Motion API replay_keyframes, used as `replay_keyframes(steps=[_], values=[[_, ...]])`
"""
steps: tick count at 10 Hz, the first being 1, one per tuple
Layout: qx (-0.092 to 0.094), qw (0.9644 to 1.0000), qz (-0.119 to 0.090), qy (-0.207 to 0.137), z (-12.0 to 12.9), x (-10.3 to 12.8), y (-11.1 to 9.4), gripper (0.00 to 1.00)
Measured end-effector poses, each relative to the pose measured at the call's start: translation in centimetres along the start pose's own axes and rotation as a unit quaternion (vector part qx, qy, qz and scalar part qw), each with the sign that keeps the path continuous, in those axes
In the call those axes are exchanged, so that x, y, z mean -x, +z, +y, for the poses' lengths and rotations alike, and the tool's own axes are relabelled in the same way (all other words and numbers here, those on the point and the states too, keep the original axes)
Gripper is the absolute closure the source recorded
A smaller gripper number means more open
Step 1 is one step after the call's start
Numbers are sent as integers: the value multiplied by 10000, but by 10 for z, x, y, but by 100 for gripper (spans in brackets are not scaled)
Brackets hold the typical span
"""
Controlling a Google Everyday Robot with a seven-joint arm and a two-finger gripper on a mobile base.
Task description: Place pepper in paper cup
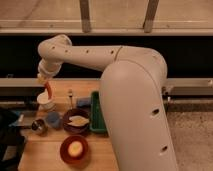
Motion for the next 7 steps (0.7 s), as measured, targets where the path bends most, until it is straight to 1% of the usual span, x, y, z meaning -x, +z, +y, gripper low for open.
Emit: replay_keyframes(steps=[1, 4, 6, 7], values=[[59, 9999, -69, -87, 1, 4, 7, 100], [116, 9993, -239, -275, 2, 14, 16, 100], [127, 9987, -325, -374, 5, 21, 19, 100], [128, 9984, -361, -425, 4, 24, 26, 100]])
